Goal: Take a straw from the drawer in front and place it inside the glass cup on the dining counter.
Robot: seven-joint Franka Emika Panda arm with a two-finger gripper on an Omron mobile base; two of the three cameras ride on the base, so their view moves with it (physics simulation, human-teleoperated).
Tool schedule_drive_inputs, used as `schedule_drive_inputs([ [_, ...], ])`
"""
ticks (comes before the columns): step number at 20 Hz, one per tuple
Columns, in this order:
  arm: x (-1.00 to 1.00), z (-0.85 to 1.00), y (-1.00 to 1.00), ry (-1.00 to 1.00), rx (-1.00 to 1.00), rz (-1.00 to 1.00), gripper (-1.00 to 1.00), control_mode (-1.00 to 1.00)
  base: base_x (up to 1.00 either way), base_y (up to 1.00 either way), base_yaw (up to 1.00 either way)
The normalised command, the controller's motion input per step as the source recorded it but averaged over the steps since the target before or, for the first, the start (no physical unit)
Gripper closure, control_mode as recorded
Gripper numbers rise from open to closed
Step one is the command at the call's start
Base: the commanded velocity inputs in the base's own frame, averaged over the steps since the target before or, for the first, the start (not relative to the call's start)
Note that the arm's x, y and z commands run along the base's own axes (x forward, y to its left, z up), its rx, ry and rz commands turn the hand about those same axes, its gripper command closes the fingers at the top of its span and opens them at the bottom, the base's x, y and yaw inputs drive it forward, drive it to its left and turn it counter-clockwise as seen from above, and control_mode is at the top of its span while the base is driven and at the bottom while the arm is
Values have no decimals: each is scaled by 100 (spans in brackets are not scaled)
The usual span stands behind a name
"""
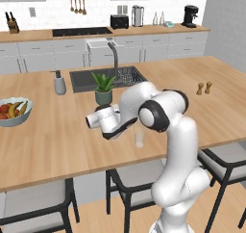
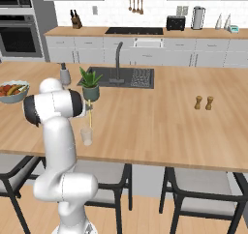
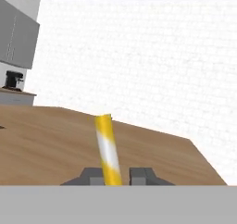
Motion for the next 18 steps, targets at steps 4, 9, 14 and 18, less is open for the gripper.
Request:
schedule_drive_inputs([
  [4,-68,1,-31,-20,9,0,100,-100,0,0,0],
  [9,-37,46,-18,-29,7,0,100,-100,0,0,0],
  [14,-6,59,0,-23,3,0,100,-100,0,0,0],
  [18,-66,7,-2,-1,0,0,100,-100,0,0,0],
])
